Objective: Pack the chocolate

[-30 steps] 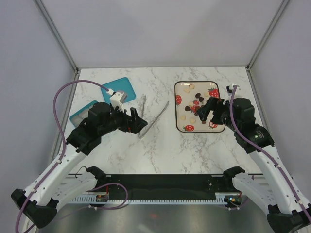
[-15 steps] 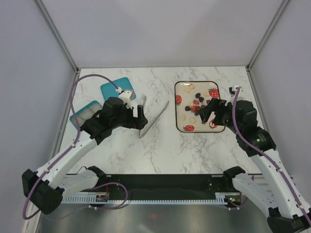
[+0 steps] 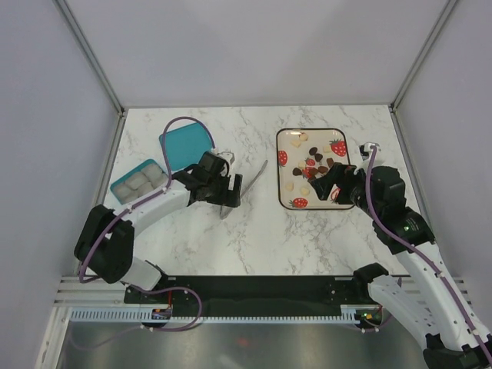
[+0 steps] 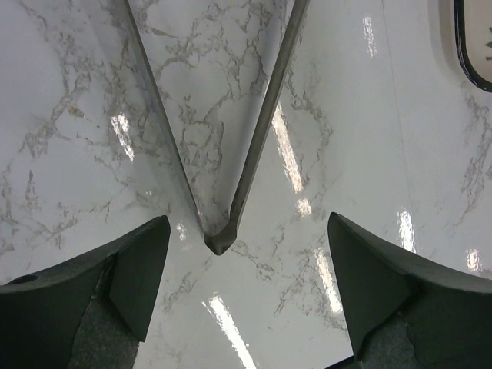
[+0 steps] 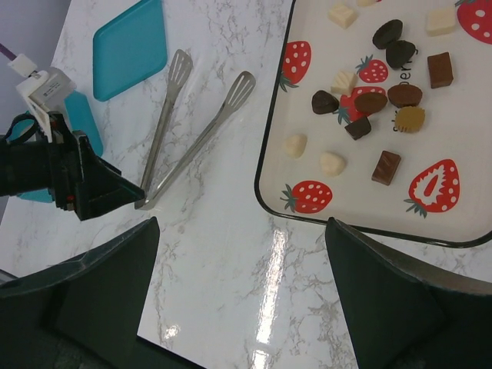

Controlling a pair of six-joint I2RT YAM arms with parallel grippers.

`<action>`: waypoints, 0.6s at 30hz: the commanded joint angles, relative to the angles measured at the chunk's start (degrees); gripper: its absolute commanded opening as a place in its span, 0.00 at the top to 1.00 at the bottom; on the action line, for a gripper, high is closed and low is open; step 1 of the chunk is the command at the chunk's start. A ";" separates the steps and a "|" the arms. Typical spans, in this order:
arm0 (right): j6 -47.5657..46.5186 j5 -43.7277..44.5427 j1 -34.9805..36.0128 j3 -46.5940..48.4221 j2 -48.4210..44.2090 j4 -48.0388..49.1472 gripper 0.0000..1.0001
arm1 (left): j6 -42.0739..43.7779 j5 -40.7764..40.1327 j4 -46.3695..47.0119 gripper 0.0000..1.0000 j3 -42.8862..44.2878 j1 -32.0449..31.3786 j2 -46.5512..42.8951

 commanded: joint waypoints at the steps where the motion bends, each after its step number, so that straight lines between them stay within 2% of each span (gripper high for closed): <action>1: -1.34 -0.67 0.18 -0.10 -0.65 2.24 0.03 | 2.83 0.02 4.69 0.09 4.01 0.21 3.91; 6: -1.34 -1.46 0.18 -0.10 -0.39 2.24 0.03 | 4.86 -1.99 4.25 0.11 9.28 0.03 11.98; 18: -2.05 -1.29 0.27 -0.89 -2.23 2.16 0.03 | 11.44 -7.53 1.61 0.10 15.87 0.03 19.56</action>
